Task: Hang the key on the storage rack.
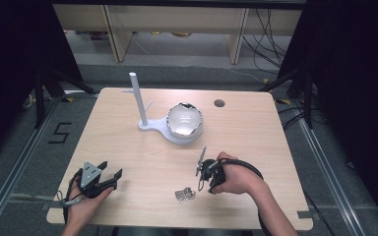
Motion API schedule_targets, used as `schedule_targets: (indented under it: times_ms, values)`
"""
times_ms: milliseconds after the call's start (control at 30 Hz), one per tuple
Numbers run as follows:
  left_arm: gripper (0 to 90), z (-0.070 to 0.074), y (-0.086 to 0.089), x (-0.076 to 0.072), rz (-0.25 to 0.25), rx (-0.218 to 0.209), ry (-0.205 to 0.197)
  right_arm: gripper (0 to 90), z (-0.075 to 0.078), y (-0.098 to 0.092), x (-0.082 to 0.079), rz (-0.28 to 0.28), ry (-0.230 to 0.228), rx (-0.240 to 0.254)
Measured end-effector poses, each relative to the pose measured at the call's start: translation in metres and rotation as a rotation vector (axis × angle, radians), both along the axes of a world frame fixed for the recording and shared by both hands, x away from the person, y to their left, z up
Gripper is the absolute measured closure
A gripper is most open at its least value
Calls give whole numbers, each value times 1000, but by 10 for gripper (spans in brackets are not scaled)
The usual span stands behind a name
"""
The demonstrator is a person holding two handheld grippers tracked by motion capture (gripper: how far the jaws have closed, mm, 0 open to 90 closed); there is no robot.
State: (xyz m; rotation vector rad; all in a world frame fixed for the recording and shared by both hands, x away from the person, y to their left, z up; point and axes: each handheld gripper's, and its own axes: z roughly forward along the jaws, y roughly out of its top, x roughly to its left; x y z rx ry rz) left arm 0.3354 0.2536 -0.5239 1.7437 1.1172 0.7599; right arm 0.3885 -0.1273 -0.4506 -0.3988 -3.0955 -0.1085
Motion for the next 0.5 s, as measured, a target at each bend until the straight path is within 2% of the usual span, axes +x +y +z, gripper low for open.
schedule_targets:
  times_ms: [33,100,167,200,267,333,467,500]
  values:
    - [347,0,0,0,3,2,2,729,0,3,1,38,-5,4]
    - [347,0,0,0,4,3,2,726,0,6,0,35,1,1]
    - [347,0,0,0,3,4,2,722,-1,11,0,68,2,11]
    - [346,0,-1,0,4,5,2,721,0,13,-1,44,11,8]
    - [347,0,-1,0,4,4,2,720,0,17,1,74,6,5]
    - [346,0,-1,0,3,4,2,720,0,22,1,53,15,1]
    - [346,0,0,0,4,1,2,720,-1,29,1,71,14,4]
    - [346,0,1,0,1,6,4,720,-2,31,2,92,11,15]
